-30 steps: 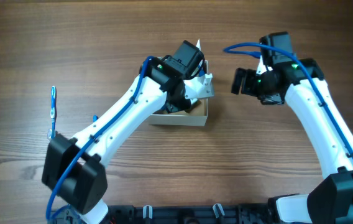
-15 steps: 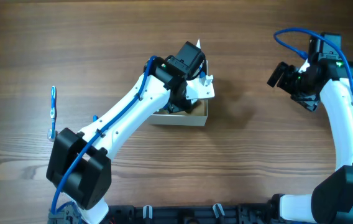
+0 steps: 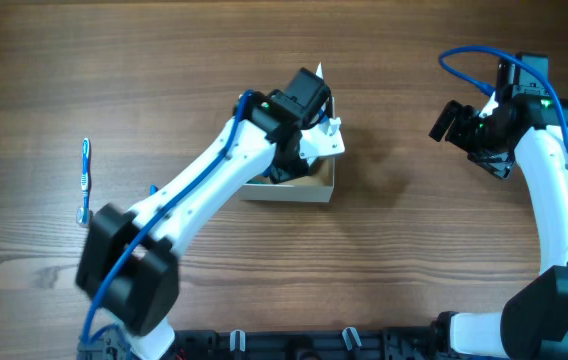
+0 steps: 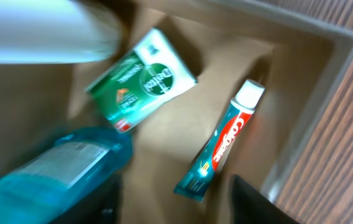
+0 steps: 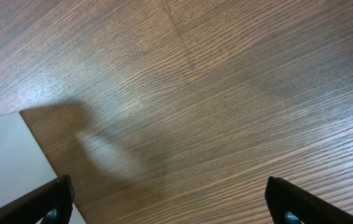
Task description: Pack container
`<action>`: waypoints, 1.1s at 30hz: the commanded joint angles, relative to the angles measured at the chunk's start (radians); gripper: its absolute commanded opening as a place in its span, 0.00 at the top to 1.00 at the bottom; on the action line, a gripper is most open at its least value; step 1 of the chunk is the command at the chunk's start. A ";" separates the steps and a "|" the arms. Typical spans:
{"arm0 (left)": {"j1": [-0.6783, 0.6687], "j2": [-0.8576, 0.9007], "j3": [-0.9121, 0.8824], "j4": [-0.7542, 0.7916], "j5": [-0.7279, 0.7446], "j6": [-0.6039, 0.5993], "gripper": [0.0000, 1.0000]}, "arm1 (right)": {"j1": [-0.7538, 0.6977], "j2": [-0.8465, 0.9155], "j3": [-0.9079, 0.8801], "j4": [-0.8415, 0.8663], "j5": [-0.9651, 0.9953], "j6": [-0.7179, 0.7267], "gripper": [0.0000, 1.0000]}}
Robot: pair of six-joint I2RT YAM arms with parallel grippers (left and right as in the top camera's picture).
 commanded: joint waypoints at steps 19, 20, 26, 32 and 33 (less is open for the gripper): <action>0.794 -0.269 -0.198 -0.090 0.313 -0.767 0.00 | -0.002 0.007 0.002 -0.018 -0.009 -0.085 0.00; 0.813 -0.256 -0.230 -0.074 0.315 -0.768 0.00 | -0.002 0.007 0.002 -0.019 -0.009 -0.085 0.00; 0.844 -0.169 -0.382 0.027 0.310 -0.767 0.00 | -0.002 0.007 0.002 -0.018 -0.009 -0.085 0.00; 0.840 -0.054 -0.412 0.053 0.227 -0.766 0.00 | -0.002 0.007 0.002 -0.008 -0.009 -0.086 0.00; 0.836 -0.043 -0.413 0.050 0.211 -0.766 0.00 | -0.002 0.007 0.002 -0.007 -0.009 -0.086 0.00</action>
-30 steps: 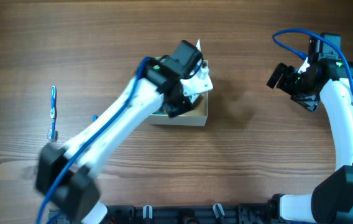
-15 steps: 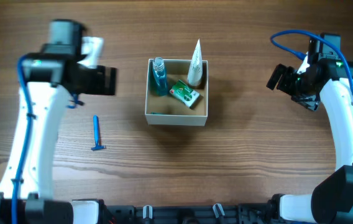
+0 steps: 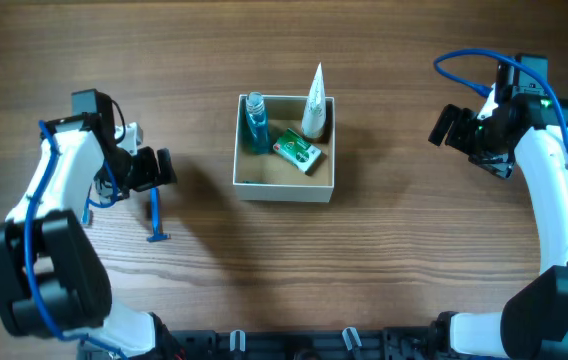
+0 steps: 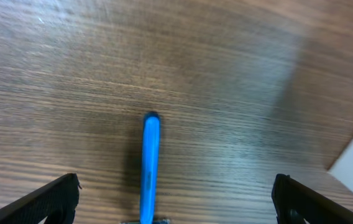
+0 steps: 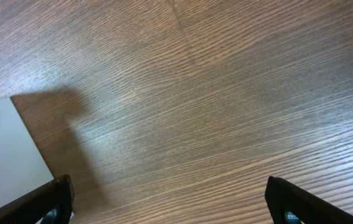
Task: Pack container
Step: 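Move the left gripper to the blue razor and grasp its handle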
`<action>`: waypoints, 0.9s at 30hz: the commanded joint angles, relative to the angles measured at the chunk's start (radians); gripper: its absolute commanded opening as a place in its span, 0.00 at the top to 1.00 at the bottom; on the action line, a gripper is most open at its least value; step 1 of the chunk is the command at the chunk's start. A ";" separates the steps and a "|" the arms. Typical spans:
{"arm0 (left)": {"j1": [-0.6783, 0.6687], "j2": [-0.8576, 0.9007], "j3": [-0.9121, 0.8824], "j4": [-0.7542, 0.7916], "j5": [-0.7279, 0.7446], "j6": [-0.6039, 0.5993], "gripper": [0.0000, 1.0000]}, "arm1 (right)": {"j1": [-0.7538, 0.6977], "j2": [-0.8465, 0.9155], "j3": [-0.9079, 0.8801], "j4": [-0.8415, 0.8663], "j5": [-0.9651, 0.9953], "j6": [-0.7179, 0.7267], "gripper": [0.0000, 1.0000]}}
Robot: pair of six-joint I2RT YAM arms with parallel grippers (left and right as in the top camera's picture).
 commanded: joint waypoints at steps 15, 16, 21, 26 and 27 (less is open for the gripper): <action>-0.037 0.091 -0.100 0.013 -0.045 -0.055 0.01 | -0.002 0.007 0.002 0.011 -0.009 -0.020 0.00; -0.037 0.091 -0.106 0.020 -0.044 -0.056 0.00 | -0.002 0.007 0.002 0.012 -0.009 -0.020 0.00; -0.037 0.091 -0.107 0.020 -0.048 -0.060 0.02 | -0.002 0.007 0.002 0.011 -0.009 -0.020 0.00; -0.037 0.095 -0.107 0.023 -0.060 -0.059 0.05 | -0.002 0.007 0.002 0.011 -0.009 -0.019 0.00; -0.039 0.095 -0.107 0.023 -0.065 -0.059 0.11 | -0.002 0.007 0.002 0.011 -0.009 -0.020 0.00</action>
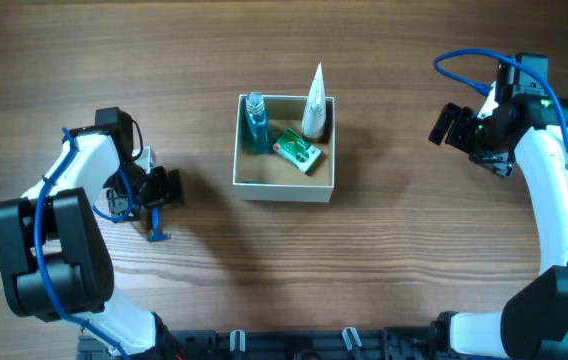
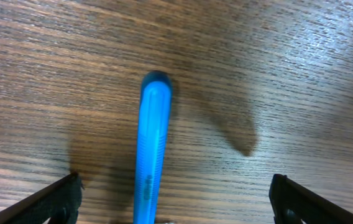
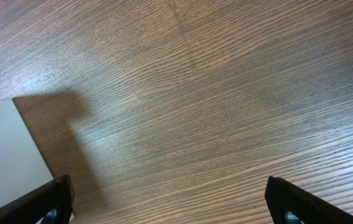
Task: Pack container
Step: 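Move the left gripper to the blue razor and grasp its handle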
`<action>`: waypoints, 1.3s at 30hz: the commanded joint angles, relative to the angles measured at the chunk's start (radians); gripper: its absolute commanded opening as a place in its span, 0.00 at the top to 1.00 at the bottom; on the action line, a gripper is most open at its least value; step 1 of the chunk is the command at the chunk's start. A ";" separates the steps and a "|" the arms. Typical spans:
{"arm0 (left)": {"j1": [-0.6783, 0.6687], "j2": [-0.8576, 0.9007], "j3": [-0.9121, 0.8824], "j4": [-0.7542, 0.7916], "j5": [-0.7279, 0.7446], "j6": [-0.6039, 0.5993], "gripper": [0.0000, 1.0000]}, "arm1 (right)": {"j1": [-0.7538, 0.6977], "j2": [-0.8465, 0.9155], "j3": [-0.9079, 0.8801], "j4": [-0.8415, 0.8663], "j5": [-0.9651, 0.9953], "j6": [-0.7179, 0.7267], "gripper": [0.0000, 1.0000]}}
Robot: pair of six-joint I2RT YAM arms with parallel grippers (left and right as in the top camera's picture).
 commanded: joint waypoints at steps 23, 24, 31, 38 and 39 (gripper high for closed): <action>-0.083 0.021 -0.026 0.029 -0.117 -0.008 0.27 | -0.002 0.007 0.002 -0.002 -0.009 -0.016 0.00; -0.084 0.021 -0.027 0.029 -0.114 -0.007 0.32 | -0.002 0.007 0.002 -0.002 -0.009 -0.017 0.00; -0.084 0.021 -0.031 0.029 -0.110 -0.008 0.64 | -0.002 0.007 0.002 -0.002 -0.009 -0.016 0.00; -0.084 0.021 -0.031 0.028 -0.095 -0.008 0.81 | -0.002 0.007 0.002 -0.002 -0.009 -0.017 0.00; -0.084 0.021 -0.031 0.028 -0.095 -0.008 0.82 | -0.002 0.007 0.002 -0.002 -0.009 -0.017 0.00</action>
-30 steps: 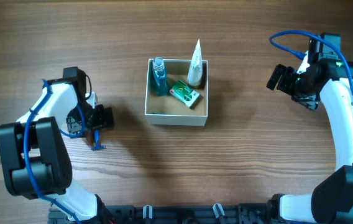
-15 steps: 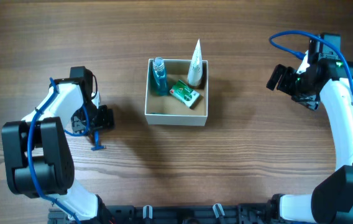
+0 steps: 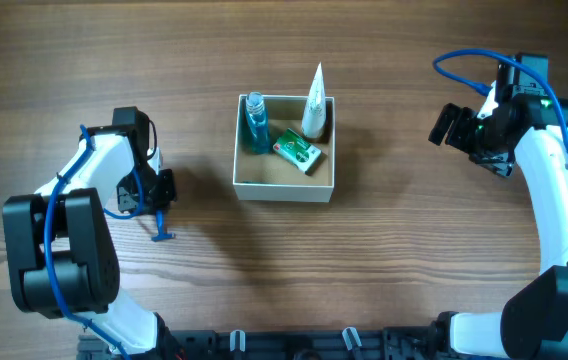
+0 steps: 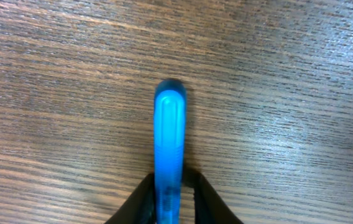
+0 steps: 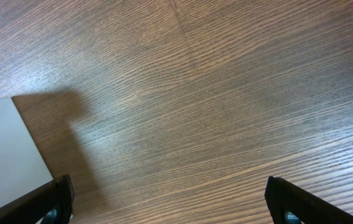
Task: Pack container
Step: 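Move the left gripper to the blue razor and grasp its handle, then carry the blue razor into the box front and release it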
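Observation:
A blue toothbrush (image 3: pixel 161 226) lies on the wooden table left of the box, and my left gripper (image 3: pixel 161 190) is shut on its handle. In the left wrist view the blue handle (image 4: pixel 169 143) runs between the two black fingers (image 4: pixel 140 202), which press on it from both sides. The white open box (image 3: pixel 284 190) stands mid-table and holds a blue mouthwash bottle (image 3: pixel 255 118), a green soap packet (image 3: pixel 296 149) and a white tube (image 3: pixel 314 92). My right gripper (image 3: pixel 444 125) hangs open far to the right of the box, with nothing between its fingers.
The right wrist view shows bare wood grain and a pale corner of the box (image 5: pixel 5 149) at the lower left. A dark rail (image 3: pixel 294 345) runs along the table's front edge.
My left gripper's fingers stood wide apart on either side of the toothbrush handle; now they are shut on it. The right arm has not moved.
My left gripper was at the box with the white tube, and the toothbrush lay far left. Then the tube stood in the box and the gripper hung open over the toothbrush, nearer the box. It came lower around the handle, and now grips it.

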`<action>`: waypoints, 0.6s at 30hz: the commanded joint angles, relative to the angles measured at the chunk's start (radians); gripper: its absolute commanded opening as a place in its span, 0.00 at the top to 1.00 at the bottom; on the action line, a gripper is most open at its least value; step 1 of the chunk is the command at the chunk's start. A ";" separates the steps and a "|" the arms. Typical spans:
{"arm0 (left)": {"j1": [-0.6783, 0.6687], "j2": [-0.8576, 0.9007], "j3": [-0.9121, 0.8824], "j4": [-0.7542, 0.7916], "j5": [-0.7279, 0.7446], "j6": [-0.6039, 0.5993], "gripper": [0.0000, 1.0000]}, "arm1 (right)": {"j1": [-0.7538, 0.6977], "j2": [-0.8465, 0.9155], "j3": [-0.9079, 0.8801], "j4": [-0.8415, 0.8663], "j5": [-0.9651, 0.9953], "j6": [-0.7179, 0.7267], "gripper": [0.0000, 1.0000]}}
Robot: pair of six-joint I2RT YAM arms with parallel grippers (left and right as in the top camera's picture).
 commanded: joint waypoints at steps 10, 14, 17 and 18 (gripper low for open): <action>-0.008 0.020 -0.017 -0.002 0.027 -0.003 0.88 | -0.002 0.007 0.002 -0.001 -0.009 -0.009 0.00; -0.008 0.019 -0.017 -0.001 0.027 -0.003 0.95 | -0.002 0.007 0.002 -0.001 -0.009 -0.009 0.00; -0.008 0.019 -0.012 -0.003 0.027 -0.003 0.96 | -0.002 0.007 0.002 -0.001 -0.009 -0.009 0.00; -0.008 0.019 -0.008 -0.004 0.028 -0.003 0.96 | -0.002 0.007 0.002 -0.001 -0.009 -0.009 0.00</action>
